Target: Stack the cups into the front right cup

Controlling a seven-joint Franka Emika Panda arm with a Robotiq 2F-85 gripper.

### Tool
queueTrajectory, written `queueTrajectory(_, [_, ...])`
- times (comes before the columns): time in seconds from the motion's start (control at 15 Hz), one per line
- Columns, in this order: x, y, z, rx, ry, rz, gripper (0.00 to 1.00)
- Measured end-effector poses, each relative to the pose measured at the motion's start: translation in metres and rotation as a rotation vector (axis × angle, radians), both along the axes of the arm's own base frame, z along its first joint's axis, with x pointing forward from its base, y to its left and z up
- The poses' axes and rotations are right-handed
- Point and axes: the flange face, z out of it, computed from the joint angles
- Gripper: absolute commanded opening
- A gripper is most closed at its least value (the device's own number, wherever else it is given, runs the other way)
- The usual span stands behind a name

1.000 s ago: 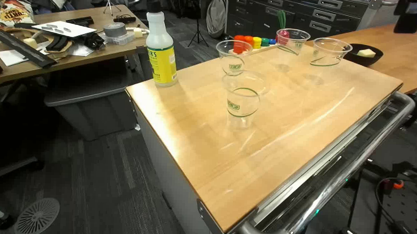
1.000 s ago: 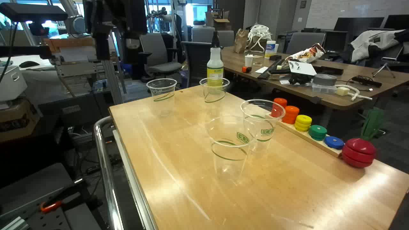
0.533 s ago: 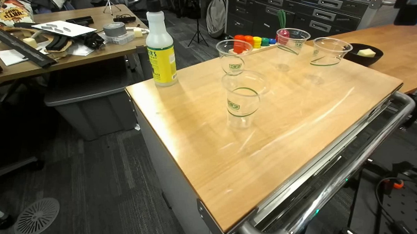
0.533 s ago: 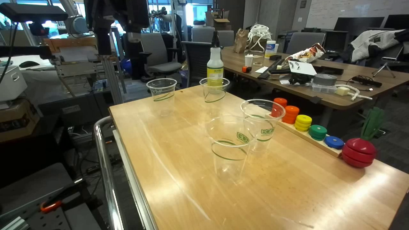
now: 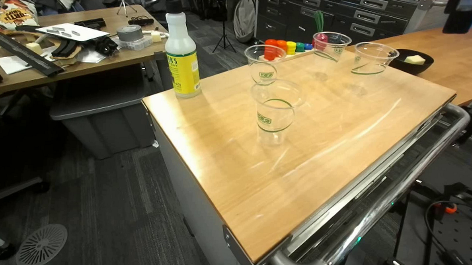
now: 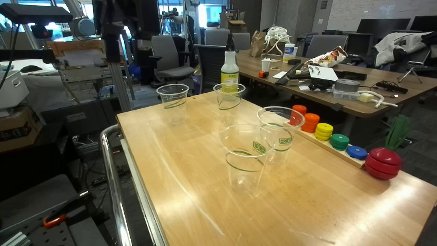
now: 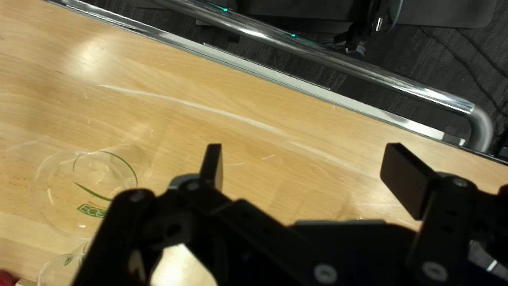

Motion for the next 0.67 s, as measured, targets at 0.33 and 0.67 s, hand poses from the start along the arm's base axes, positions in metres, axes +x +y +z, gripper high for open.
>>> queueTrajectory(0.33, [0.017,0.012,-0.008,0.015,0.019,-0.119,1.0])
queueTrajectory(0.67, [0.05,0.023,-0.034,0.101,0.053,-0.324,1.0])
